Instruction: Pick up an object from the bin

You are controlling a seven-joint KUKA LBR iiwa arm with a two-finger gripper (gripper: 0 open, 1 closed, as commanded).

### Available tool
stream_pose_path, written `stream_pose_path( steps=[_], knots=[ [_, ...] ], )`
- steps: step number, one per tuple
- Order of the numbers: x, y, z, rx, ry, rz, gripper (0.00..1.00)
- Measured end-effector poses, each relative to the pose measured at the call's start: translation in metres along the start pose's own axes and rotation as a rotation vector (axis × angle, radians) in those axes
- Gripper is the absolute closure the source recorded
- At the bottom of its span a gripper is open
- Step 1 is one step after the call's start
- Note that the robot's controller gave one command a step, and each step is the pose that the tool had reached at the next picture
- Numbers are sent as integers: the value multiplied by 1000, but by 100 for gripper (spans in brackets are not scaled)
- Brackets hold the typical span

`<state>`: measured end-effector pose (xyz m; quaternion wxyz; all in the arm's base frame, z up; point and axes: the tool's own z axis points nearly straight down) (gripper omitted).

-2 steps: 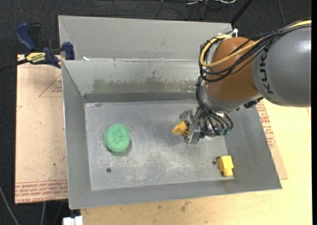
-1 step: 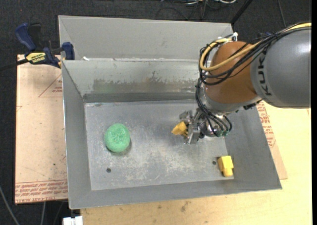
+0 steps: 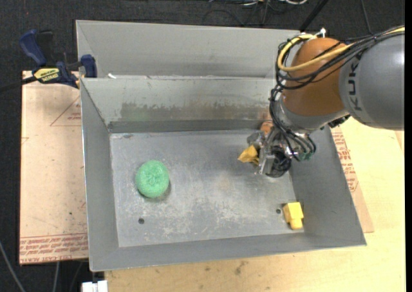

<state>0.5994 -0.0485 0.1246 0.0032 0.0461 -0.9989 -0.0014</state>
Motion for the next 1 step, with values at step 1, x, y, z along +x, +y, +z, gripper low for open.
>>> stream_pose_path(
  steps=[1],
  knots=[
    [19,6,-61,2,0,18,100]
  ],
)
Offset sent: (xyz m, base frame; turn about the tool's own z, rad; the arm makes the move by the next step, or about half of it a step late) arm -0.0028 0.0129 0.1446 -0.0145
